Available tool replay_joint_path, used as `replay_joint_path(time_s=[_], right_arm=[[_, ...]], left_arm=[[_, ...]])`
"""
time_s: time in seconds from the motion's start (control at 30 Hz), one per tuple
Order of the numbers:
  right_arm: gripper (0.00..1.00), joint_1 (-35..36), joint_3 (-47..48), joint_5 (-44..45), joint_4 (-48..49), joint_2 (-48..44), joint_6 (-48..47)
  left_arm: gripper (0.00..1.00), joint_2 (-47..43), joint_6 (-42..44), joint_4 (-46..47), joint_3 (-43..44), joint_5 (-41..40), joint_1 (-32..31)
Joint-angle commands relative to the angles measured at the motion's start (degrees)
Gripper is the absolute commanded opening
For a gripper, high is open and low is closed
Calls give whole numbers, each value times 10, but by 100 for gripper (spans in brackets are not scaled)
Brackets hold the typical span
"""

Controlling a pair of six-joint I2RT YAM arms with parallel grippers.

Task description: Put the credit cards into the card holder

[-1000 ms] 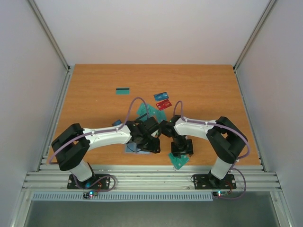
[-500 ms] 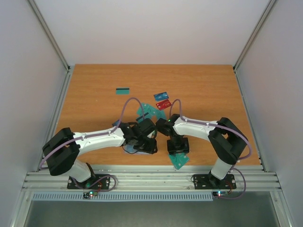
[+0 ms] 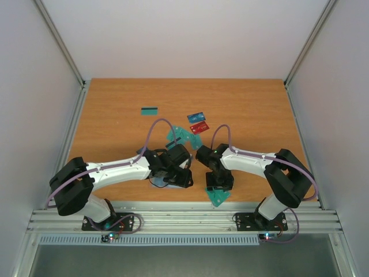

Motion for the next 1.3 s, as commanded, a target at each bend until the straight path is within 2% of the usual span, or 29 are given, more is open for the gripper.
replay_joint_path(time_s=[0.0,0.33,0.87,1.27], right_arm=[[54,-11,-25,-22,35,2,-7],[55,-11,-64,-75,92,6,-2],[54,-8,-19,-163,148,48,9],[54,9,43,-186,156,99,8]], left_arm=[[40,-18,12,10,-6,1,-3],[40,-13,12,13,-6,2,-3],[40,-6,18,6,4,0,-2],[39,-29,12,9,-27,-2,-3]])
